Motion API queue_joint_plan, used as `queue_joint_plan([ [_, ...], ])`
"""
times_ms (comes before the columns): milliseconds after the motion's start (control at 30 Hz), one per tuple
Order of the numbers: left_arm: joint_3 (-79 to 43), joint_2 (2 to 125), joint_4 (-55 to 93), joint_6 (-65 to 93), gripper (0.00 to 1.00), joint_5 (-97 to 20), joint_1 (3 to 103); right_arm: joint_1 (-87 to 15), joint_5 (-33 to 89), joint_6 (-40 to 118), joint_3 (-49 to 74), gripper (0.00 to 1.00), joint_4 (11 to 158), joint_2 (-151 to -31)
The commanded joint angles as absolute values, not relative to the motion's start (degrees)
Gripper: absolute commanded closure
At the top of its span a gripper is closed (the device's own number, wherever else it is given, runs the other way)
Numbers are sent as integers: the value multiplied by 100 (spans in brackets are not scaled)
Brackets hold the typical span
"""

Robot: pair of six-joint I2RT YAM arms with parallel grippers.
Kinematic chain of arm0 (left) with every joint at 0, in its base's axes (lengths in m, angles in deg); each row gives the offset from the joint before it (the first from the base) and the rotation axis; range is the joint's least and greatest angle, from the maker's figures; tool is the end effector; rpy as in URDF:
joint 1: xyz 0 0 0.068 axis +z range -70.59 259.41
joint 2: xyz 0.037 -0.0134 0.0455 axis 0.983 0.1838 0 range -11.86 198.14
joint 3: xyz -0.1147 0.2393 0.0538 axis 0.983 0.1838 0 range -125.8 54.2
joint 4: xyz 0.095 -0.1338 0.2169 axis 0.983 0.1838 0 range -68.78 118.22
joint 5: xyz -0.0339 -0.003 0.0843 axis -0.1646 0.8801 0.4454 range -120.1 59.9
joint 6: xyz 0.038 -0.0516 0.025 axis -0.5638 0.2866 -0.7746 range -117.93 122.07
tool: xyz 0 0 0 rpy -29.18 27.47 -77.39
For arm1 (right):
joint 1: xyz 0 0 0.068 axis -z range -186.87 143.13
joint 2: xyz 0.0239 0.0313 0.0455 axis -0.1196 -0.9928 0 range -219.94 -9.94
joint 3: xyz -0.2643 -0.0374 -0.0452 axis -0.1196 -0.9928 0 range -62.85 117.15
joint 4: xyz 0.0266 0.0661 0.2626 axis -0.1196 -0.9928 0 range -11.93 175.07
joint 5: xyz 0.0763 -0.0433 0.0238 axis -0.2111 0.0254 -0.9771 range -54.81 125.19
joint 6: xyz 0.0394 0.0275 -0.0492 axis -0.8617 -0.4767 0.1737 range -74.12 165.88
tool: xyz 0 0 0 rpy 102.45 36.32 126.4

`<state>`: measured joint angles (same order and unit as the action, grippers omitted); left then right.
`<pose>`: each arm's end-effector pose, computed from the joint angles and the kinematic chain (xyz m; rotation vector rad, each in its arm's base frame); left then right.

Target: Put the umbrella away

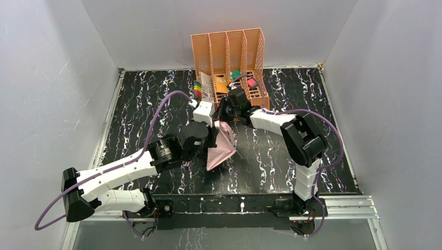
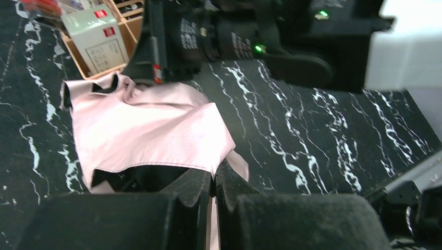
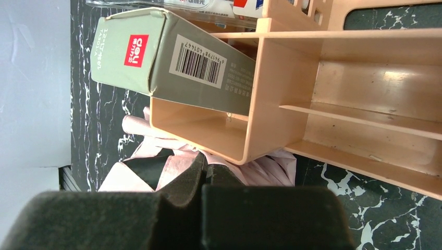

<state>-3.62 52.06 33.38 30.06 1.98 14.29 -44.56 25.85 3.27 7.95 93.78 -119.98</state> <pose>0.1450 -0.2424 0.3431 0.2237 1.8697 -0.6033 0.3563 0.2868 0.1784 -0.0084 2.2634 0.9741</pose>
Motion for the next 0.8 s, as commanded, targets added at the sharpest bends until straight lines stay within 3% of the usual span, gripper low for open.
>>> queue_joint_plan([
  [0, -524, 5327, 2965, 2577, 100, -630, 2246, -4315, 2804, 481, 719, 100, 9472, -12124],
  [333, -60, 5923, 2201, 2942, 100, -2342, 4284, -4314, 2567, 483, 556, 100, 9565, -11996],
  [767, 0, 7787, 1457, 3155, 100, -3472, 5108, -4312, 2229, 631, 292, 100, 9789, -11394],
])
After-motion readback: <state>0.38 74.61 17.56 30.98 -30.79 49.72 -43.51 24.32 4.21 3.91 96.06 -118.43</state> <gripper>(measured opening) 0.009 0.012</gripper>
